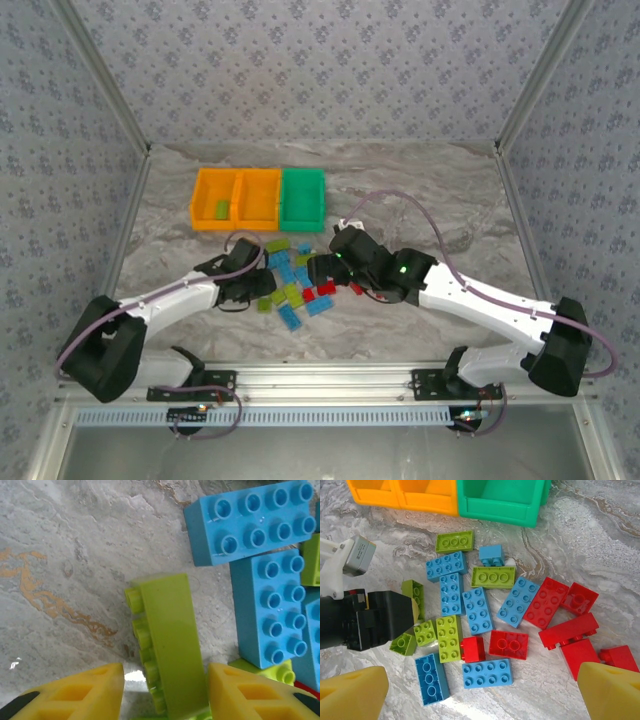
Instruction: Sort the legos into containers by color
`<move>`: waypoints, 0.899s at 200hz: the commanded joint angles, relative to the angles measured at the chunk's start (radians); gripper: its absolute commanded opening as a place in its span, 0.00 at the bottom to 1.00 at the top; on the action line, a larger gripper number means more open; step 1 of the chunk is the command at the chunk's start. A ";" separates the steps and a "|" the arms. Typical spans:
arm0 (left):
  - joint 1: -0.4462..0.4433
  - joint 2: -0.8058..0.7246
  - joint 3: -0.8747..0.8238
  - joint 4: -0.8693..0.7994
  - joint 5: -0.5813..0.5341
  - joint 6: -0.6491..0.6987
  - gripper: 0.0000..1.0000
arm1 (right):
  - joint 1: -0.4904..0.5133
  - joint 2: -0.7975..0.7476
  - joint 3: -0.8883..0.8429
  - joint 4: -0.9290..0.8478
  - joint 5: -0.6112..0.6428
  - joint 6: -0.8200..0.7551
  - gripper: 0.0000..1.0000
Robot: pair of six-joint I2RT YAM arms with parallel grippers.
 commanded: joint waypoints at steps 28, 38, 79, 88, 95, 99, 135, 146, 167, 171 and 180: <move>-0.006 0.054 0.004 0.016 -0.071 0.000 0.36 | 0.016 -0.014 0.006 -0.038 0.020 0.014 1.00; -0.007 0.052 0.008 0.009 -0.077 0.004 0.33 | 0.021 -0.016 0.007 -0.035 0.012 0.005 1.00; -0.004 -0.047 0.087 -0.083 -0.144 0.050 0.18 | 0.042 -0.033 -0.006 0.087 -0.122 -0.050 1.00; 0.002 -0.082 0.122 -0.105 -0.173 0.074 0.18 | 0.042 -0.046 -0.016 0.128 -0.154 -0.049 1.00; 0.013 -0.102 0.152 -0.116 -0.197 0.098 0.18 | 0.041 -0.058 -0.026 0.158 -0.174 -0.049 1.00; 0.021 -0.110 0.171 -0.123 -0.210 0.113 0.18 | 0.043 -0.066 -0.031 0.179 -0.183 -0.080 1.00; 0.205 -0.063 0.335 -0.066 -0.290 0.250 0.18 | 0.042 -0.132 -0.076 0.249 -0.159 -0.094 1.00; 0.272 -0.001 0.367 0.005 -0.291 0.274 0.18 | 0.042 -0.145 -0.083 0.235 -0.135 -0.084 1.00; 0.375 0.184 0.490 0.059 -0.242 0.323 0.17 | 0.047 -0.168 -0.092 0.187 -0.113 -0.066 1.00; 0.391 0.223 0.522 0.057 -0.232 0.330 0.17 | 0.050 -0.172 -0.095 0.176 -0.109 -0.066 1.00; 0.419 0.312 0.595 0.042 -0.216 0.337 0.17 | 0.058 -0.186 -0.105 0.160 -0.097 -0.036 1.00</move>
